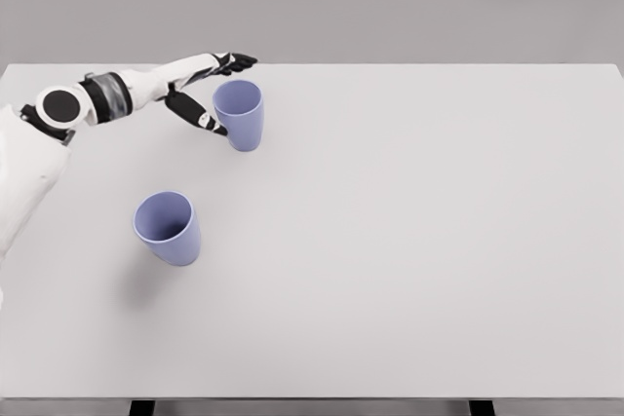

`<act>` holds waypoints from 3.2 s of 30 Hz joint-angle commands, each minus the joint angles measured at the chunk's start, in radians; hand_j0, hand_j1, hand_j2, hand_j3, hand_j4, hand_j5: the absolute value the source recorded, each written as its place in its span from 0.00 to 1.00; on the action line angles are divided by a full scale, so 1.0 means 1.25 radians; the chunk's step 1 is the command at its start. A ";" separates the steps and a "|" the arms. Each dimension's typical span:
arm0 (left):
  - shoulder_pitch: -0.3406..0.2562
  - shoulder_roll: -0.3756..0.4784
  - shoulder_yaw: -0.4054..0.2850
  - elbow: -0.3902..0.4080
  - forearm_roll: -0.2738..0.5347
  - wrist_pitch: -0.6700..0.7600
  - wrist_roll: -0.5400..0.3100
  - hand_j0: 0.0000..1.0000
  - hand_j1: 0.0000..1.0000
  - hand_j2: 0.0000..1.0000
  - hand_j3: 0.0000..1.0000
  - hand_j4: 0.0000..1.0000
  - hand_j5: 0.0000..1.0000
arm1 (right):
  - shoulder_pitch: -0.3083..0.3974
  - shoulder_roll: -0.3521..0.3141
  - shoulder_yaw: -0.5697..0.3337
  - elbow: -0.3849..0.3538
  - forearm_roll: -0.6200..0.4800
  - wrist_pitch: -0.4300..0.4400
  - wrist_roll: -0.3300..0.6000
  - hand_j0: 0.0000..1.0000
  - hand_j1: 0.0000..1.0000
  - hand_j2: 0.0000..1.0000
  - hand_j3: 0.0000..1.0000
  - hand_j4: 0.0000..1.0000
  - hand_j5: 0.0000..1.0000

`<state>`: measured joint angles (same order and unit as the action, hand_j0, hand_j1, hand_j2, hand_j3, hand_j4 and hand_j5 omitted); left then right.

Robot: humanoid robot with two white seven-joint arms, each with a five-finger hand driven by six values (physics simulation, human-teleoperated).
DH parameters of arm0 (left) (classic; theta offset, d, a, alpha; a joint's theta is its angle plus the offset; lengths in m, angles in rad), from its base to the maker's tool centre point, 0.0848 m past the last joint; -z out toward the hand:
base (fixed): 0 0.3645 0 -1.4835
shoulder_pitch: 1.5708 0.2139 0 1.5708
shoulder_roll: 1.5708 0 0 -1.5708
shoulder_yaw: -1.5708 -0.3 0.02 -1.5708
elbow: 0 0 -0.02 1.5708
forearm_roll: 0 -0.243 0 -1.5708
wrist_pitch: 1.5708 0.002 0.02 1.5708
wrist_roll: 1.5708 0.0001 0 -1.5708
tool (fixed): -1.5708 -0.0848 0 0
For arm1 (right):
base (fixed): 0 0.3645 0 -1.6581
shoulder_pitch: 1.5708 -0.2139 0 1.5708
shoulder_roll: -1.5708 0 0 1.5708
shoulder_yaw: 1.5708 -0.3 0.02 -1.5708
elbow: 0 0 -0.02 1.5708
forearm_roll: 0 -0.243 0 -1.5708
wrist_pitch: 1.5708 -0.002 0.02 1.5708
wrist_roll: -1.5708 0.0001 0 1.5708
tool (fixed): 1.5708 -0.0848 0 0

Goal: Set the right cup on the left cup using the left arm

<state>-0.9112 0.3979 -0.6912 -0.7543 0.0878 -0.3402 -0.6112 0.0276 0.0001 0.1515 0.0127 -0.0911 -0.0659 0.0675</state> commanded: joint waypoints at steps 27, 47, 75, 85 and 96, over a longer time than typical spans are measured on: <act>-0.011 -0.029 0.003 0.044 0.005 0.018 0.000 1.00 1.00 1.00 1.00 1.00 1.00 | 0.000 0.000 -0.001 0.000 -0.001 0.000 0.001 1.00 1.00 1.00 1.00 1.00 1.00; -0.004 -0.036 0.003 0.041 0.006 0.018 0.000 1.00 1.00 1.00 1.00 1.00 1.00 | 0.000 0.000 0.000 0.001 0.000 0.000 0.000 1.00 1.00 1.00 1.00 1.00 1.00; -0.001 -0.042 0.006 0.029 0.013 0.018 0.000 0.58 0.58 0.58 0.58 0.58 0.58 | 0.000 0.000 0.000 0.000 0.000 0.000 0.000 1.00 1.00 1.00 1.00 1.00 1.00; 0.002 -0.019 0.006 -0.044 0.033 0.017 0.000 0.55 0.55 0.55 0.55 0.55 0.55 | 0.000 0.000 0.000 0.001 -0.001 0.000 0.000 1.00 1.00 1.00 1.00 1.00 1.00; 0.044 0.069 0.004 -0.167 0.093 0.017 0.000 0.54 0.54 0.54 0.54 0.54 0.54 | 0.000 0.000 0.000 0.001 -0.001 0.000 0.000 1.00 1.00 1.00 1.00 1.00 1.00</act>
<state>-0.8529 0.4563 -0.6870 -0.9257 0.1763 -0.3208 -0.6108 0.0276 0.0001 0.1518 0.0132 -0.0912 -0.0659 0.0679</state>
